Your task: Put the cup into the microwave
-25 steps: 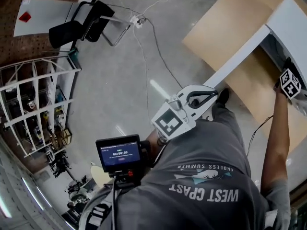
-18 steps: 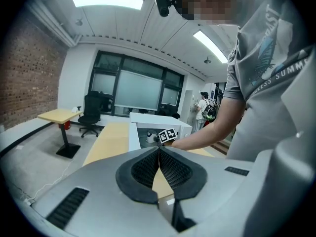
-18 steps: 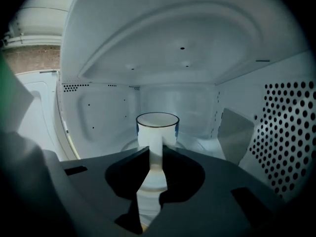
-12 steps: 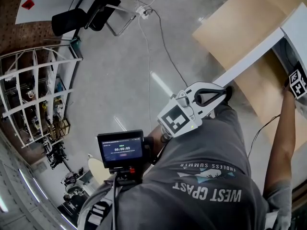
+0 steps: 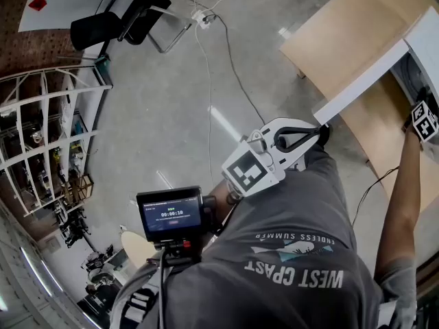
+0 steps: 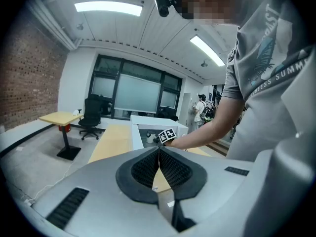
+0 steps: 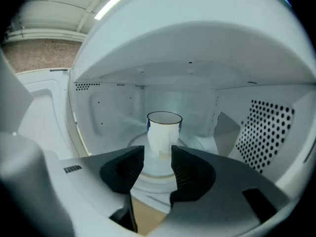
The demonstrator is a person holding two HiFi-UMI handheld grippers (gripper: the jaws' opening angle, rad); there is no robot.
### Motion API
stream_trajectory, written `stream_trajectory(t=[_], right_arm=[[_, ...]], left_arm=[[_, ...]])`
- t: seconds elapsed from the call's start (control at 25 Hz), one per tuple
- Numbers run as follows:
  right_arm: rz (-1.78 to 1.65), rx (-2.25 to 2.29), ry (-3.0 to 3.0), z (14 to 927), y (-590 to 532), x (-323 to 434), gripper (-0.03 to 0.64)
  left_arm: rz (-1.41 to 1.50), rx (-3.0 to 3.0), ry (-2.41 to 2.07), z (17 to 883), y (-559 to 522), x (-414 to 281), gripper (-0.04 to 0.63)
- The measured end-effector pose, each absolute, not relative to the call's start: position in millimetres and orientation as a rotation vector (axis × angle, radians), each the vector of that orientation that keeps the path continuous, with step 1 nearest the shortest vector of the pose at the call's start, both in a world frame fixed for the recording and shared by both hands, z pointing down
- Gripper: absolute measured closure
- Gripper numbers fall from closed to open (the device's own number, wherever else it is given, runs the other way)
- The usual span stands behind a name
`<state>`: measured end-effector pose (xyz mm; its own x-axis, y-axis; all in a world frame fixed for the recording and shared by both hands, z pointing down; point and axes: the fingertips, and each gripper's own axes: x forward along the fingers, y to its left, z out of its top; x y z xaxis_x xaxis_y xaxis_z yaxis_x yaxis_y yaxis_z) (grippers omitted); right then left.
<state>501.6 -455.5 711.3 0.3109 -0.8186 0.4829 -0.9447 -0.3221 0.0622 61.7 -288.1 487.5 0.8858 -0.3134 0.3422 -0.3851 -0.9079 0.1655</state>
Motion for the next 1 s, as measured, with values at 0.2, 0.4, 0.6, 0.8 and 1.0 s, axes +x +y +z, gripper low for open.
stream_trajectory(t=[0.2, 0.4, 0.6, 0.8, 1.0], right_arm=[[0.571, 2.291, -1.577, 691.5, -407.9, 457.8, 0.456], [0.594, 2.259, -1.677, 680.7, -351.5, 402.3, 0.456], [0.525, 2.256, -1.82, 640.0, -296.5, 347.3, 0.598], [0.366, 2.26, -1.931, 524.3, -245.1, 281.1, 0.598], [0.154, 2.281, -2.002, 450.6, -192.4, 244.1, 0.598]], left_arm=[[0.407, 2.855, -0.511, 469.6, -274.8, 31.0, 0.574], [0.356, 2.909, -0.465, 463.1, -255.7, 9.5, 0.574], [0.304, 2.974, -0.388, 463.9, -229.6, -10.0, 0.574], [0.223, 3.025, -0.283, 421.4, -200.6, -43.6, 0.574], [0.165, 3.099, -0.153, 418.1, -176.2, -41.4, 0.574]])
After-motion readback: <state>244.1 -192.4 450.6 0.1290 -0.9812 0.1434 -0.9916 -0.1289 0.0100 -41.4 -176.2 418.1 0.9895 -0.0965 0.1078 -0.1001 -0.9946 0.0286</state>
